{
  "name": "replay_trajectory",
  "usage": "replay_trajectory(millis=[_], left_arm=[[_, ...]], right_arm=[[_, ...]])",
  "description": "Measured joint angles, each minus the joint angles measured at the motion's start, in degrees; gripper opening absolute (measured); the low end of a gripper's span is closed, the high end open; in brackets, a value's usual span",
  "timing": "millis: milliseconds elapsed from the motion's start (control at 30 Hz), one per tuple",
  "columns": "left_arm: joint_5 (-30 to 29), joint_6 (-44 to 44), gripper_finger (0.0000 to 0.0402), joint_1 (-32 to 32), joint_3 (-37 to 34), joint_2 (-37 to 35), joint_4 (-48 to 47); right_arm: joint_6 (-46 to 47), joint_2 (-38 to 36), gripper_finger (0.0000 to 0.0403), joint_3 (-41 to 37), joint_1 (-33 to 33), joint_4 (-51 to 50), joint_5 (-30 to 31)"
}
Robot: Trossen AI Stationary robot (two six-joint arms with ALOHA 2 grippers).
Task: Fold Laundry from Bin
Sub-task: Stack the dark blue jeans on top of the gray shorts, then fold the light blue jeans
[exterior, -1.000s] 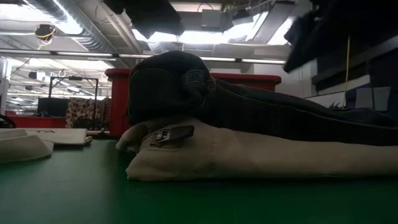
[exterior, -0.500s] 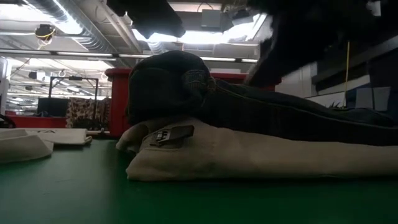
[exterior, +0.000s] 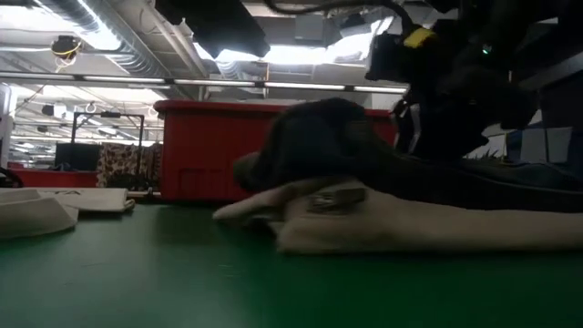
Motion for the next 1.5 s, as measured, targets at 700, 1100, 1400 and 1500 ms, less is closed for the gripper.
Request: replay_trajectory(millis=[700,1100,1400,1500], left_arm=[[-0.48,0.02,0.0103,3.17,0.00,-0.92,-0.01],[-11.12,11.08,0.0103,16.33,0.07,-10.40,7.53],[-19.64,27.02,0.0103,28.50,0.13,-13.50,28.38],[-19.62,27.15,0.0103,31.07,0.11,-14.08,28.53]], right_arm=[[-0.23,-5.61,0.0205,-0.33,-6.66,-4.28,2.73],[-0.29,-15.16,0.0205,-0.26,-5.23,-2.54,0.54],[-3.15,-15.49,0.0205,-0.24,-5.24,3.95,2.24],[-8.37,-16.15,0.0205,0.96,-5.89,9.35,6.42]])
